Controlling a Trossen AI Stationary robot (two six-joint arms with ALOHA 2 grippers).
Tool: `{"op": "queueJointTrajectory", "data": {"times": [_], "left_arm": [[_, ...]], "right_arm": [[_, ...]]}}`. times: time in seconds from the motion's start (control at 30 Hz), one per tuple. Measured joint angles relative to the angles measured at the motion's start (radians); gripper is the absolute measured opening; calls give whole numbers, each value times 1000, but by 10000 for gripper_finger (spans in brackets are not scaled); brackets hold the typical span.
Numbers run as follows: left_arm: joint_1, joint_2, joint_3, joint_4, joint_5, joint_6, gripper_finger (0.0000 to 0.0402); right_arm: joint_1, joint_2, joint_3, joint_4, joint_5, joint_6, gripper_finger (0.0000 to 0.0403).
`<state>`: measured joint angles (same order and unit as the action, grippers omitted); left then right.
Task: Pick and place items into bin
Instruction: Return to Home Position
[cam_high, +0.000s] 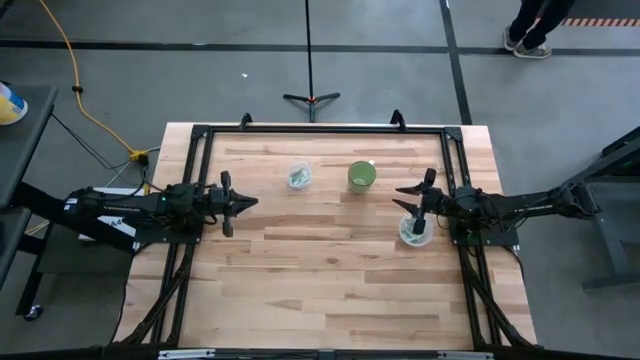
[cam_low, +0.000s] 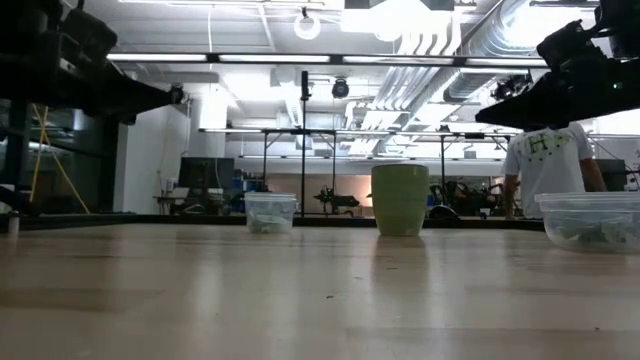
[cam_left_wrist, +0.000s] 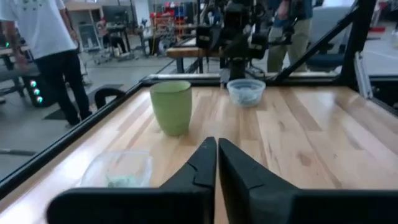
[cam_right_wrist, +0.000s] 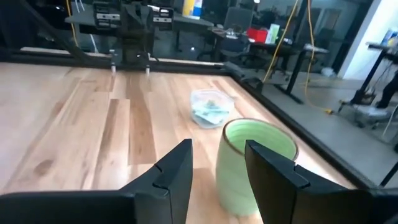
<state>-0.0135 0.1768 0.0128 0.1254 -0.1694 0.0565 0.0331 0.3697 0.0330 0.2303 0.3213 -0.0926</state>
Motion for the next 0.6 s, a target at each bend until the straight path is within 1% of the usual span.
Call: {"op": "queueJointTrajectory", "data": {"times": [0.07, 0.13, 0.2, 0.3, 0.4, 0.47, 0.53, 0.6], "left_arm": [[0, -22, 0, -31, -7, -9, 64], [0, -34, 0, -39, -7, -8, 69], [0, -38, 0, -40, -4, -4, 66], [0, -37, 0, -62, -4, -2, 52], [0, -37, 0, -70, -3, -10, 34], [0, -37, 0, -68, 3, -16, 27], [0, -37, -1, -42, 22, -16, 26], [0, -38, -1, -34, 34, -17, 34]], "right_arm": [[0, -32, 0, -38, -13, 23, 139], [0, -68, 0, -87, -15, 51, 139], [0, -104, 0, -126, 2, 75, 139], [0, -169, 0, -186, 0, 98, 139], [0, -246, 0, -229, -25, 119, 139], [0, -297, 2, -237, -61, 128, 139], [0, -344, 2, -245, -110, 113, 139], [0, -369, 2, -245, -125, 90, 139]]}}
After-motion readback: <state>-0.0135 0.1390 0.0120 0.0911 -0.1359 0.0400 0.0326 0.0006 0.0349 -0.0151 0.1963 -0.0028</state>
